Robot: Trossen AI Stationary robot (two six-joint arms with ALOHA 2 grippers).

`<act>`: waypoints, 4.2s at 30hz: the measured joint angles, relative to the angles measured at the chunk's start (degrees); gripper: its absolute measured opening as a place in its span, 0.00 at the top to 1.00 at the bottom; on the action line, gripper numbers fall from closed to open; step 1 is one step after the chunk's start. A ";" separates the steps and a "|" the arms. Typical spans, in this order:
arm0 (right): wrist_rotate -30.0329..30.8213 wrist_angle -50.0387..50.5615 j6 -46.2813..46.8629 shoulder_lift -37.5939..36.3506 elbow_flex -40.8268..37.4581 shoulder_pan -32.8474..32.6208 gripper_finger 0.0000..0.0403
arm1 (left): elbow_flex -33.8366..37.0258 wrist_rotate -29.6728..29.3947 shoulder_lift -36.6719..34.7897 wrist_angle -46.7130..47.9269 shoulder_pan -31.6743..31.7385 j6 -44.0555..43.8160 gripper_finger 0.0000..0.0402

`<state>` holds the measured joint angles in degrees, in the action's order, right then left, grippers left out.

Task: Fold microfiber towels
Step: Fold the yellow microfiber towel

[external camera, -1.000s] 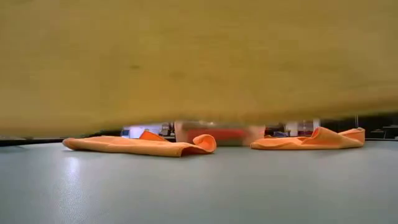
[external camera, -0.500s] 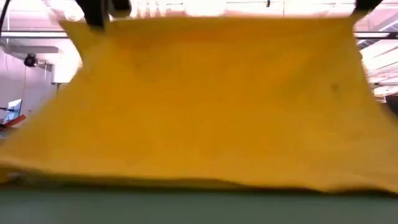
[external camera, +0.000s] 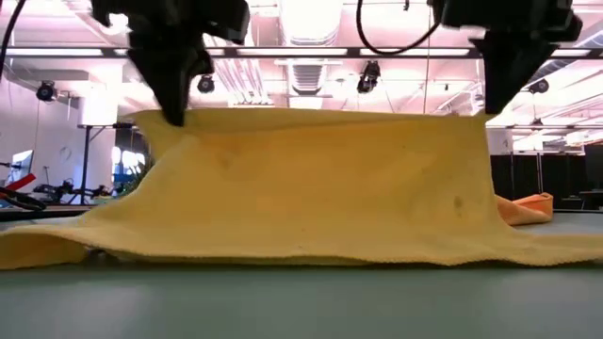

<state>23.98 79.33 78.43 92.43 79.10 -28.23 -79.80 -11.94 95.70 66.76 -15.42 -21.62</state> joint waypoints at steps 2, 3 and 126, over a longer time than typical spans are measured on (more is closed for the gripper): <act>0.03 -0.23 -0.02 -0.70 -1.25 0.56 0.98 | -0.96 -2.66 -0.21 -0.01 0.66 0.16 1.00; 0.06 -0.32 -0.02 -1.31 -1.71 0.61 0.98 | -1.44 -3.19 -0.54 -0.10 0.97 0.55 1.00; -4.93 -29.07 -6.55 -5.75 -9.04 -2.47 0.79 | 26.96 9.39 -9.45 -33.91 -0.46 -39.58 0.70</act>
<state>19.05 50.26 71.88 86.67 70.06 -30.70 -52.84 -2.55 86.25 32.86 -15.88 -61.21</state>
